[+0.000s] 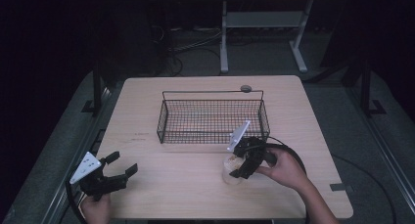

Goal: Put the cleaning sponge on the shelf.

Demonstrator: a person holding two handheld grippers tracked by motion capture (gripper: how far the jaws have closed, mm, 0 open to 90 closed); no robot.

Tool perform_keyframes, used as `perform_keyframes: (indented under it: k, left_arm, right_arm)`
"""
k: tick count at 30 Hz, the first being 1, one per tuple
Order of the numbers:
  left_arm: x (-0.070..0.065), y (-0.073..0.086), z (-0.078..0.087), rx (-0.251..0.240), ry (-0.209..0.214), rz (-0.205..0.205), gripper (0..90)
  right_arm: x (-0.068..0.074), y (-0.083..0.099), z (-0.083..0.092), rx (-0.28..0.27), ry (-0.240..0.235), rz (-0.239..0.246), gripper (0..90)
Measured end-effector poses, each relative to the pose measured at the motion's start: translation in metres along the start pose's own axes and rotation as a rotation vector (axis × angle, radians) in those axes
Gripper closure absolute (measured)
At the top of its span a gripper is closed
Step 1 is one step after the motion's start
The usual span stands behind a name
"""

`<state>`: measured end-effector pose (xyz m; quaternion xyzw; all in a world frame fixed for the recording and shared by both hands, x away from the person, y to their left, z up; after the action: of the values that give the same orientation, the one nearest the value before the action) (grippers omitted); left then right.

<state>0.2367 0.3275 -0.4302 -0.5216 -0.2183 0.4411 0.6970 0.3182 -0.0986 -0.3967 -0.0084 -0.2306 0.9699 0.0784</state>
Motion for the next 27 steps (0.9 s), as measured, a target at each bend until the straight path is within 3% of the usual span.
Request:
perform_keyframes:
  k: [27]
  left_arm:
    - [0.000,0.000,0.000,-0.001,-0.001,0.003,13.8]
  right_arm:
    - [-0.003,0.001,0.016,-0.001,0.013,-0.005,28.0]
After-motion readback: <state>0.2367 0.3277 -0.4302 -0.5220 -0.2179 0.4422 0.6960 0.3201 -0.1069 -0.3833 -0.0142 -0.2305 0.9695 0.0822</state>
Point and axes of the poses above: each handheld gripper's, and its own axes: z roughly backward along the jaws, y roughly out of its underside, x roughly to its left, the point moved 1 cm from there along -z, roughly forward along the jaws, and after that the axes turned 4 degrees about z, right-handed, at the moved point
